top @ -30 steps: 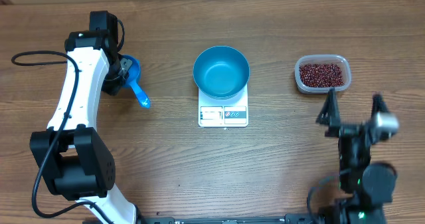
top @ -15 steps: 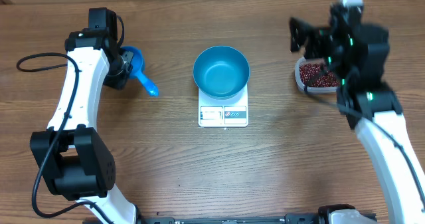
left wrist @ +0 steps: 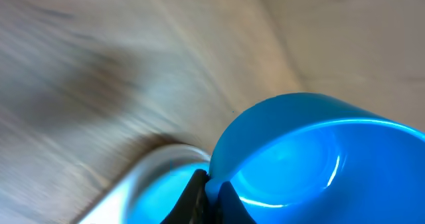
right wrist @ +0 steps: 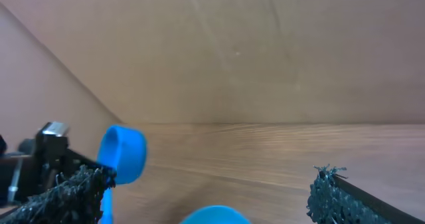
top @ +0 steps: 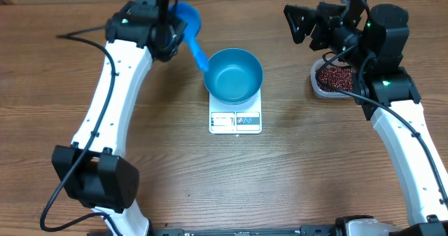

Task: Scoop item into bowl and weigh 150g on scale
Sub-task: 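Raise the scoop with the left gripper toward the right gripper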

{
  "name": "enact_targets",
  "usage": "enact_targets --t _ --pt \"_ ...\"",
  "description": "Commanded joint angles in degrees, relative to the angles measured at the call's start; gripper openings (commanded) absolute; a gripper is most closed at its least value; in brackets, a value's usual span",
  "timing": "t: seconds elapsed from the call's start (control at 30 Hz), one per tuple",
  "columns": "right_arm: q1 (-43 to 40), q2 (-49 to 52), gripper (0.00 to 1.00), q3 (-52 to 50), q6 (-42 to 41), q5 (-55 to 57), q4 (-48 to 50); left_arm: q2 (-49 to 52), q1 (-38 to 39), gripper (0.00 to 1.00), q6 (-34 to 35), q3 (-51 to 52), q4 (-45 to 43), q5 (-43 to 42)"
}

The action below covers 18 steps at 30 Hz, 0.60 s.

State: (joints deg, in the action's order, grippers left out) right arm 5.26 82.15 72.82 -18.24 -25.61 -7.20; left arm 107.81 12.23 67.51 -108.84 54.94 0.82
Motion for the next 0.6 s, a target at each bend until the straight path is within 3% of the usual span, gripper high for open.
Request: enact_targets --t 0.0,0.2,0.43,0.57 --pt "-0.1 0.0 1.0 1.7 -11.9 -5.0 2.4 0.1 2.2 0.04 5.8 -5.6 0.1 -0.3" --pt "0.0 0.0 1.0 1.7 -20.8 -6.0 6.3 0.1 4.3 0.04 21.8 -8.8 0.0 -1.6" --pt "0.8 0.0 1.0 1.7 -21.2 -6.0 6.9 0.1 4.7 0.05 40.9 -8.8 -0.6 -10.3" --pt "2.5 0.2 0.99 1.7 -21.2 -5.4 7.0 0.1 4.7 0.04 43.7 -8.8 -4.6 -17.3"
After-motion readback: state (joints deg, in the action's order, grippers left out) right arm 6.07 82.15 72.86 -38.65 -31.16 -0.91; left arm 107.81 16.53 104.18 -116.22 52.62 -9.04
